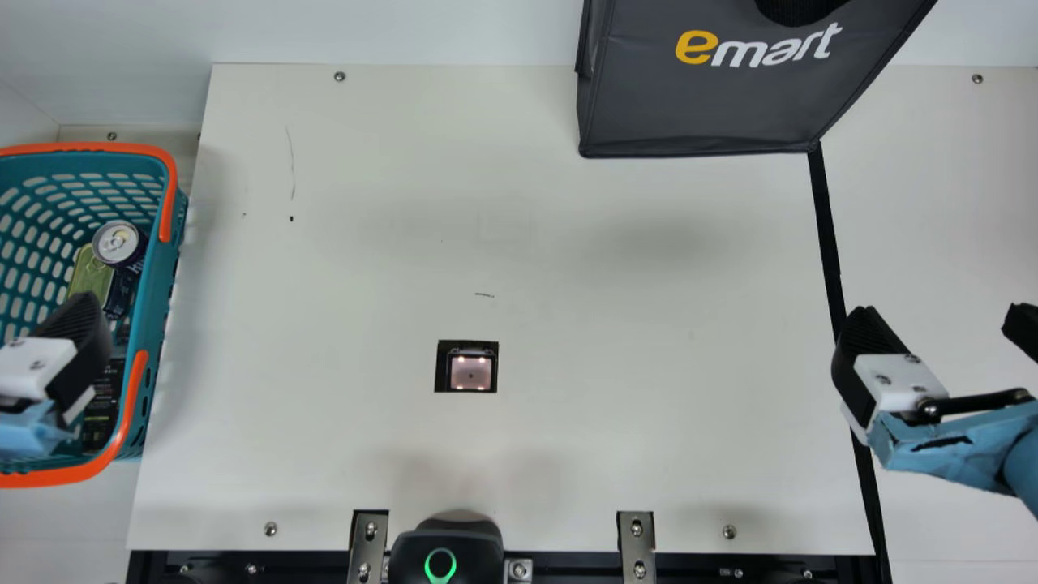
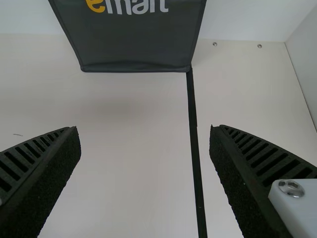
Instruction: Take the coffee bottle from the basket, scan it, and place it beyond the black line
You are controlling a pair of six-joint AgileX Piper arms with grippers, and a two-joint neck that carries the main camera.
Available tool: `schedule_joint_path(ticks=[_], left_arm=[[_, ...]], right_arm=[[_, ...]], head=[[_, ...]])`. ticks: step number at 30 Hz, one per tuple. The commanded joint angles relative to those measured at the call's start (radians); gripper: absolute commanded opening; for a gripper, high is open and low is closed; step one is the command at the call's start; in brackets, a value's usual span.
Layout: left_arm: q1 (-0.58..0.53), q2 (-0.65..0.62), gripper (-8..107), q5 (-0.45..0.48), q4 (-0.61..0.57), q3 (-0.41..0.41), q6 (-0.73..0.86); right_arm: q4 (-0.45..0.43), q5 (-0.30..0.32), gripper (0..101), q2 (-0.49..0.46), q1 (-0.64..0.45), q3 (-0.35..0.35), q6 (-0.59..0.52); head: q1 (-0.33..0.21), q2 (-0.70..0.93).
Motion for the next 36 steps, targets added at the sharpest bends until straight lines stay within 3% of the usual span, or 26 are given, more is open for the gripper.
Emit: schedule_joint_path(ticks=[1,15,36], left_arm=[[0.000,0.000,90,0.000,0.000,0.000,0.000],[0.000,0.000,90,0.000,0.000,0.000,0.000],[0.018,0.027,90,-0.013,0.022,0.001,-0.016]], right_arm=[[0.000,0.000,91,0.000,0.000,0.000,0.000],[0.000,0.000,91,0.000,0.000,0.000,0.000],[0.000,0.002,91,0.000,0.000,0.000,0.000]], head=[[-0.017,0.025],[-0.017,0.351],[-0.017,0.351]])
